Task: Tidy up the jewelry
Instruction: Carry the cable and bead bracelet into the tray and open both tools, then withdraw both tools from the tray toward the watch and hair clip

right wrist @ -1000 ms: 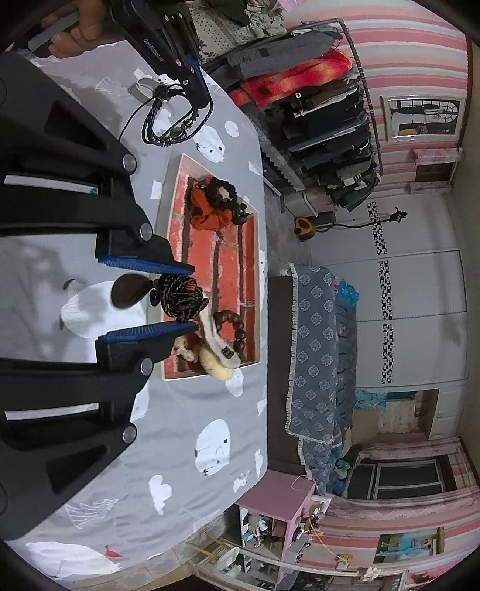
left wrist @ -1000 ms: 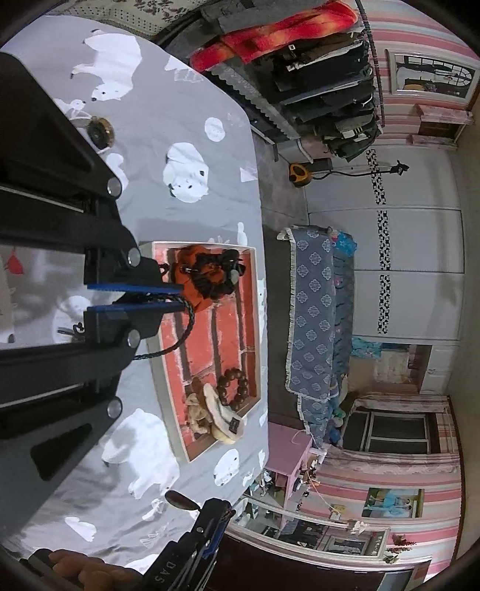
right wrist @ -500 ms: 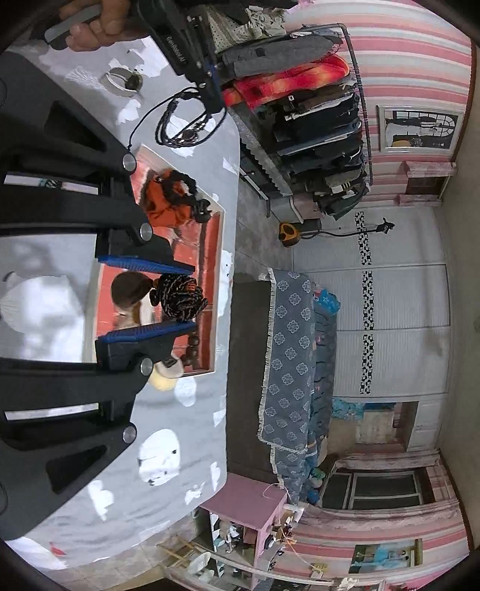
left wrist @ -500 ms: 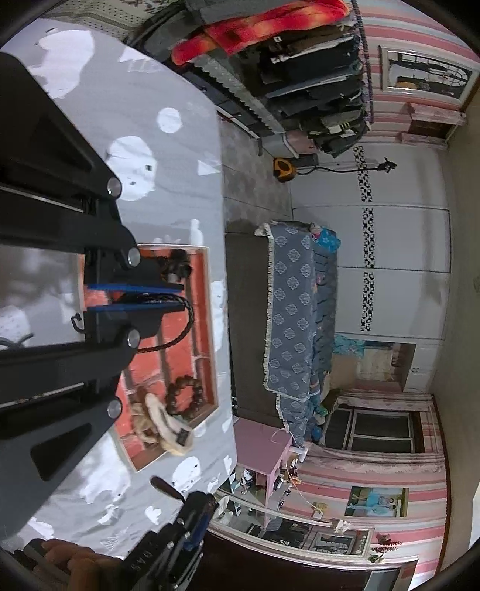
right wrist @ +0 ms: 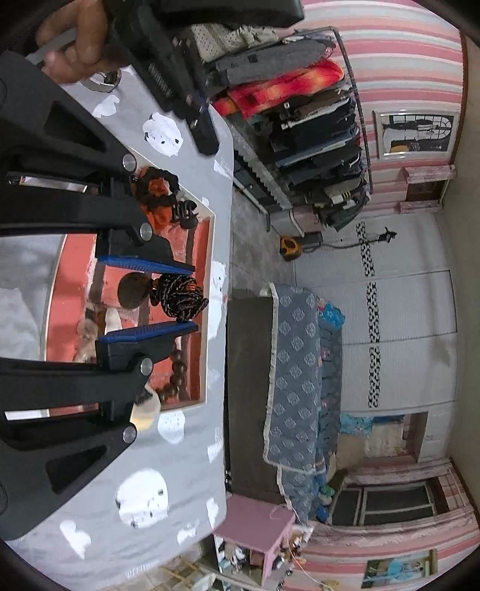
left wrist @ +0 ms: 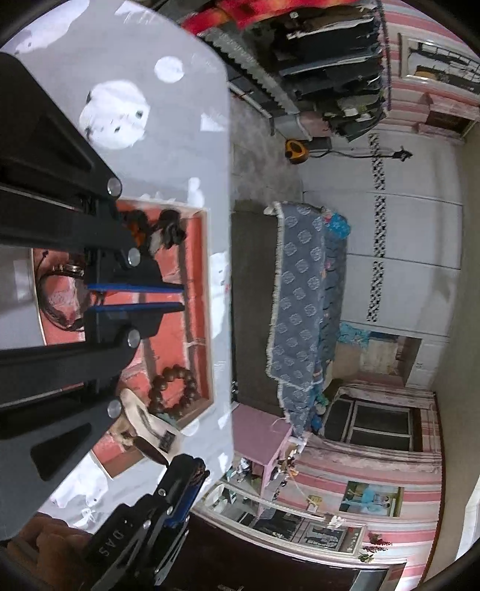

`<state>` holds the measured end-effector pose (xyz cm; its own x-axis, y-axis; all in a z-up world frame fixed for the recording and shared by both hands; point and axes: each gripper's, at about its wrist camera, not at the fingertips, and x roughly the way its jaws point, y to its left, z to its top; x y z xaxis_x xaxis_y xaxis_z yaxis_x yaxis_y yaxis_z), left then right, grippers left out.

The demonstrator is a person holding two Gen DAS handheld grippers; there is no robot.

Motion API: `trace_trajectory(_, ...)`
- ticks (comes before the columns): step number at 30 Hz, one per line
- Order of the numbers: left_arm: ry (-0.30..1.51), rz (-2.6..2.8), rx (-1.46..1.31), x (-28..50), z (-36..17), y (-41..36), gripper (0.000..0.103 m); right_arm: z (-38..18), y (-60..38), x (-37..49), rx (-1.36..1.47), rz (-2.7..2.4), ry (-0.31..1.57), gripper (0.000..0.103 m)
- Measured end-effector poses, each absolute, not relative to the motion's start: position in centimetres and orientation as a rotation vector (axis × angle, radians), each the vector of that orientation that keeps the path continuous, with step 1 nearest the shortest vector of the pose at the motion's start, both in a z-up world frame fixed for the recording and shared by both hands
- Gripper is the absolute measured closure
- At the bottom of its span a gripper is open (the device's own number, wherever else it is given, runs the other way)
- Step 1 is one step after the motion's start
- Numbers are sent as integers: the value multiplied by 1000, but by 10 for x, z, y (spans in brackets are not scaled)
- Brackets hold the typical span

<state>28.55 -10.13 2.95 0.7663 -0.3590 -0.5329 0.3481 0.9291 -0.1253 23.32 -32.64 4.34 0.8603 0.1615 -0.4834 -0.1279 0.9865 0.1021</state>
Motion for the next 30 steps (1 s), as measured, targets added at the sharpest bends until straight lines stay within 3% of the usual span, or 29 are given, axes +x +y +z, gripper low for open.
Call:
trace_trajectory(14,661,-364,-12,305,-11,-95,98,-32,-338,262,75,103,699,74)
trace_trajectory(18,653,-357,-27,304,-6,-91,98,-28,-345,259,85,91,674,65)
trace_trajectory(25,587,-323,-25,287,27,-75,95,10,-362,242,110,65,573,62)
trace_trajectory(26,581,-311,-24,284,30,-71,83,17,-363,238,113,62,559,60)
trace_trajectory(27,577,-301,-23,279,35,-64,63,24,-364,233,118,61,547,57)
trace_trajectory(28,569,-291,-25,273,39,-56,56,28,-365,227,121,61,541,55)
trace_trajectory(30,554,-255,-14,256,45,-34,52,35,-364,215,116,71,536,50)
